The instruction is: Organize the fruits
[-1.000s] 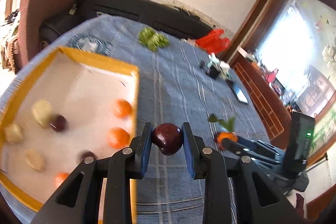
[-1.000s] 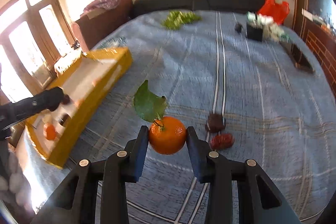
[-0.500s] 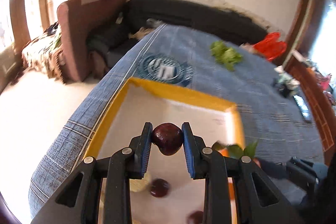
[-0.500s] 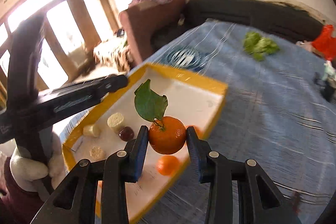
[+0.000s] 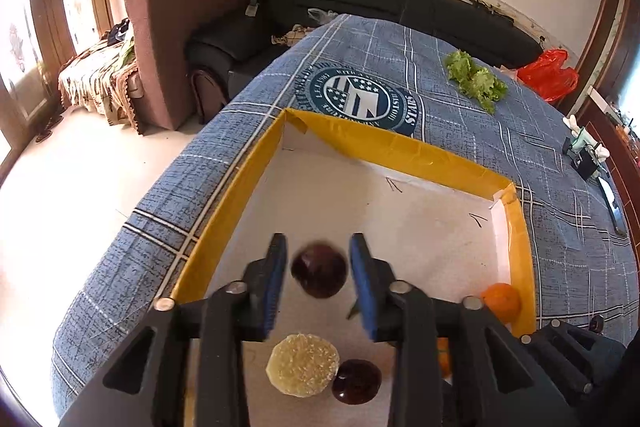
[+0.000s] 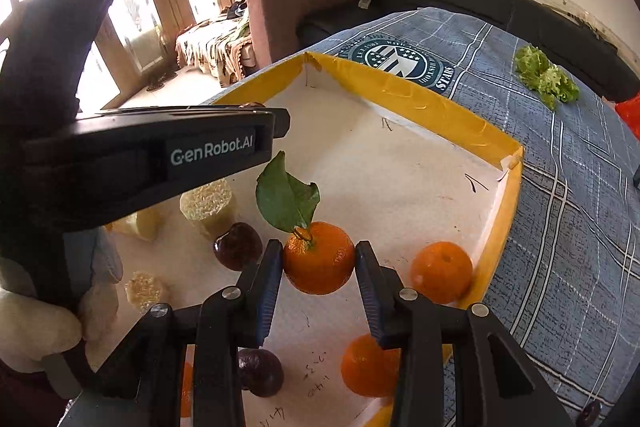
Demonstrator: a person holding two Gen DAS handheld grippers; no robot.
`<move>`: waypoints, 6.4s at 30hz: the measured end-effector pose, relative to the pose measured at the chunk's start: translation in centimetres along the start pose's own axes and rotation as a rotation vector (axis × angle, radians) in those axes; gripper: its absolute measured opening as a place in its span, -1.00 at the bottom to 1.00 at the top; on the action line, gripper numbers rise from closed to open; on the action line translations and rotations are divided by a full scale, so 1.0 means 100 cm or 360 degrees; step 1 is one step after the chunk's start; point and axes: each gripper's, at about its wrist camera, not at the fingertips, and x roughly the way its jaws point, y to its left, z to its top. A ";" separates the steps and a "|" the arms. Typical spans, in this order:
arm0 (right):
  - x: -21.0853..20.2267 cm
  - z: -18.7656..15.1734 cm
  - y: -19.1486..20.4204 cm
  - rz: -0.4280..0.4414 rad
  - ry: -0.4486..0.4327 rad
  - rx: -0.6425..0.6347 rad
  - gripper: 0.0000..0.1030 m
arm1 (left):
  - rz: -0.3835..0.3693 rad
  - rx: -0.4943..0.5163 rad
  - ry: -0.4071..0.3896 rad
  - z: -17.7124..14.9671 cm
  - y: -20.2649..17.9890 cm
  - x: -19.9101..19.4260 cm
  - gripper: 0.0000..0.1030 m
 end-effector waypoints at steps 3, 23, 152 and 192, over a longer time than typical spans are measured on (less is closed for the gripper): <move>-0.004 0.001 -0.001 0.0016 -0.0014 0.0017 -0.06 | 0.0029 0.0014 -0.0051 -0.001 -0.002 -0.012 -0.04; -0.092 -0.042 -0.052 -0.0044 -0.0228 0.0235 0.17 | -0.0138 0.0196 -0.0201 -0.054 -0.076 -0.120 0.65; -0.004 0.018 -0.037 0.0092 -0.0047 0.0320 -0.31 | -0.0189 -0.0298 -0.0053 -0.094 0.012 -0.053 0.17; -0.142 -0.114 -0.068 -0.0115 -0.0430 0.0459 0.31 | 0.0277 0.0148 -0.0327 -0.112 -0.107 -0.135 0.73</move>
